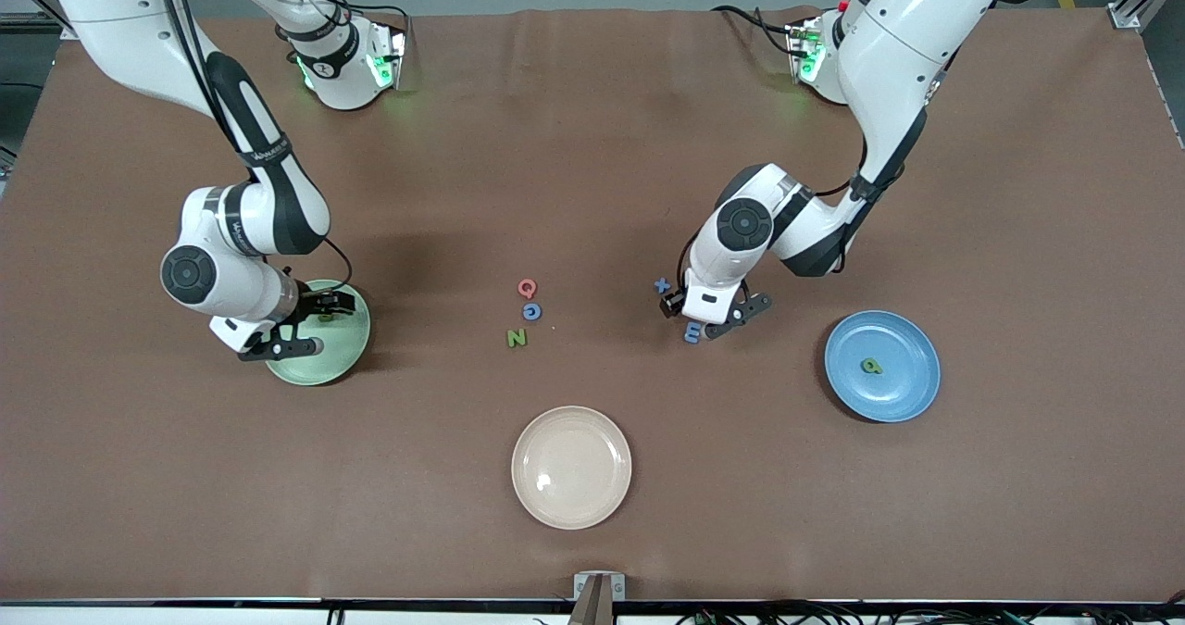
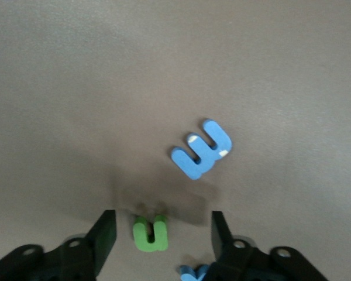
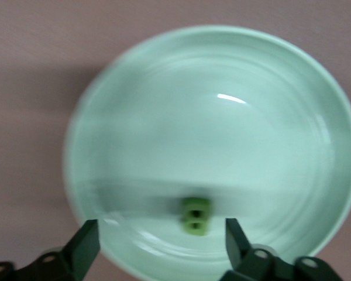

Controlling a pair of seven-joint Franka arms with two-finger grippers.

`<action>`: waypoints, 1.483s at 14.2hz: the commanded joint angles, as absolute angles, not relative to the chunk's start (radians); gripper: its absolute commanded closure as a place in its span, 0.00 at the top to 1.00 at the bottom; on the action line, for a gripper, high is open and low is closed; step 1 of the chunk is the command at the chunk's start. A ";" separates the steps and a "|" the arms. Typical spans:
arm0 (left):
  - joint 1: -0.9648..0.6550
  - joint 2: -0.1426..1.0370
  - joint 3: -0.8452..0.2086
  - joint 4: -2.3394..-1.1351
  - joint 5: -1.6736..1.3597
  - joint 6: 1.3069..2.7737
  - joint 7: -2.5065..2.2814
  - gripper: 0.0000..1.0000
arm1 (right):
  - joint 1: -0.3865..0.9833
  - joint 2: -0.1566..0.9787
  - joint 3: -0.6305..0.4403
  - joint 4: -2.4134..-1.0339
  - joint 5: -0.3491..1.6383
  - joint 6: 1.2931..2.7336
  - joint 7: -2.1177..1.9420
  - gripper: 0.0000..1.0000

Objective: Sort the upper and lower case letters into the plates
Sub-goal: 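Place the green B on the green plate while the left gripper reaches u, then carry the green u to the blue plate while the right gripper reaches e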

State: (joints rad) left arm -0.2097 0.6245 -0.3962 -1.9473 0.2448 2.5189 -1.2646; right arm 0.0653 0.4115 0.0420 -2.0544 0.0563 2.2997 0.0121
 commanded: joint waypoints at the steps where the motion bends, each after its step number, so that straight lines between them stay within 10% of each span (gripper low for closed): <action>1: -0.210 0.614 -0.394 -1.971 0.264 2.522 -1.287 0.55 | 0.138 0.388 0.072 -1.994 0.080 2.252 0.215 1.00; 4: -0.215 0.615 -0.396 -1.976 0.264 2.519 -1.289 0.53 | 0.262 0.419 0.072 -1.938 0.112 2.290 0.464 1.00; 9: -0.215 0.614 -0.396 -1.973 0.264 2.503 -1.315 0.00 | 0.432 0.544 0.071 -1.812 0.109 2.370 0.822 1.00; 21: 0.052 0.531 -0.383 -1.846 0.408 2.313 -0.938 0.00 | 0.560 0.693 0.066 -1.723 0.018 2.456 0.907 0.73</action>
